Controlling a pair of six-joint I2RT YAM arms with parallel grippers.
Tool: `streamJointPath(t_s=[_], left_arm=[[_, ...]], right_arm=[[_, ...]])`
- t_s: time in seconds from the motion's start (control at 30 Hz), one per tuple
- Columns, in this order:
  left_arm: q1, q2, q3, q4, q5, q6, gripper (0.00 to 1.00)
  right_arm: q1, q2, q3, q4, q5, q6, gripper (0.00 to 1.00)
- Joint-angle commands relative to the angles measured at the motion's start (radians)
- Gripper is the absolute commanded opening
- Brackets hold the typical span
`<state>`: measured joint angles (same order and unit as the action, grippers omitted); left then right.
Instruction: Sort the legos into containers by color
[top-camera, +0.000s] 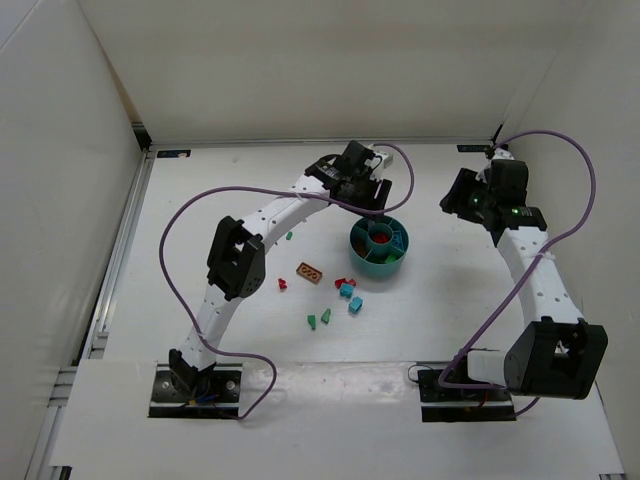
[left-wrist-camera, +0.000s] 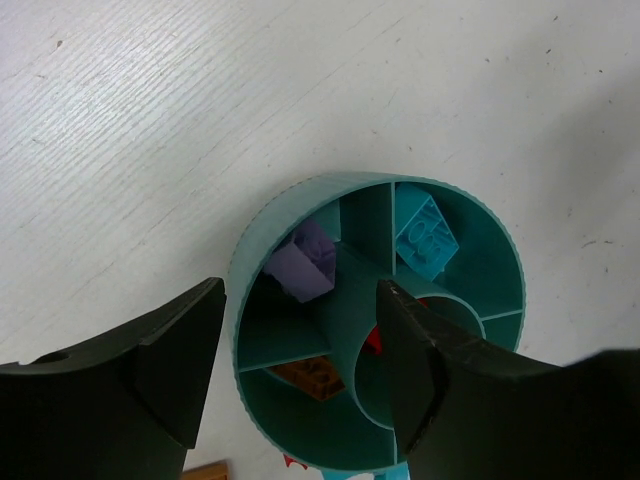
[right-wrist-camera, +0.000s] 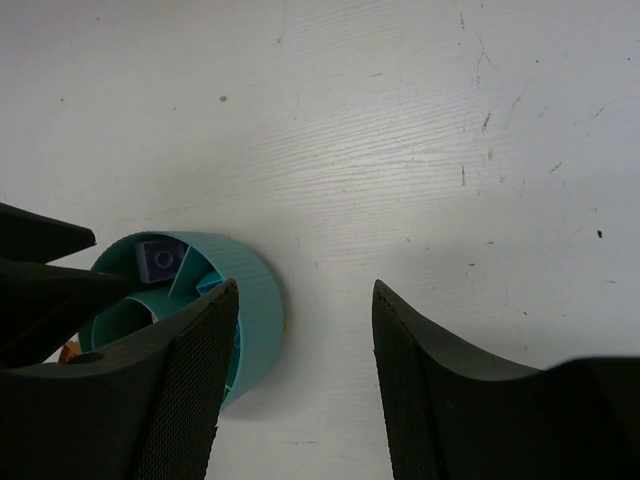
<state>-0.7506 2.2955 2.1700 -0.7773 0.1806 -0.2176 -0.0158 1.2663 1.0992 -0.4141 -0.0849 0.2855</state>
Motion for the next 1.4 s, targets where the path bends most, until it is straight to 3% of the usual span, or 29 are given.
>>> streamJointPath(t_s=[0.0,0.13,0.3,0.33,0.5,0.67,0.8,0.9,1.03,1.37], left_arm=[[-0.012,-0.064,0.016,-0.007,0.025,0.012,0.73],[0.002,-0.083,0.065,-0.045,0.016,0.021,0.74],[0.059,-0.22,-0.001,-0.037,-0.006,0.04,0.78],[0.08,-0.241,-0.021,-0.033,-0.004,0.044,0.8],[0.14,-0.427,-0.234,-0.016,-0.075,0.024,1.0],[0.166,-0.632,-0.511,0.006,-0.125,-0.058,1.0],[0.16,-0.804,-0.752,0.039,-0.176,-0.14,1.0],[0.146,-0.884,-0.88,0.038,-0.213,-0.175,1.0],[0.119,-1.008,-0.992,0.029,-0.239,-0.216,1.0],[0.099,-1.088,-1.087,0.009,-0.265,-0.207,1.0]], right_arm=[[0.0,-0.03,-0.002,0.037,0.004,0.001,0.6],[0.014,-0.044,0.016,0.026,0.017,-0.051,0.6],[0.141,-0.059,0.07,-0.067,0.04,-0.156,0.6],[0.219,-0.071,0.076,-0.081,0.075,-0.167,0.6],[0.396,-0.088,0.132,-0.253,0.094,-0.229,0.61],[0.614,-0.065,0.107,-0.379,0.031,-0.217,0.65],[0.834,-0.033,0.019,-0.361,0.156,-0.122,0.68],[0.864,0.011,-0.03,-0.33,0.233,-0.03,0.68],[0.876,0.111,-0.029,-0.312,0.223,0.01,0.69],[0.985,0.274,-0.056,-0.22,0.301,0.078,0.71]])
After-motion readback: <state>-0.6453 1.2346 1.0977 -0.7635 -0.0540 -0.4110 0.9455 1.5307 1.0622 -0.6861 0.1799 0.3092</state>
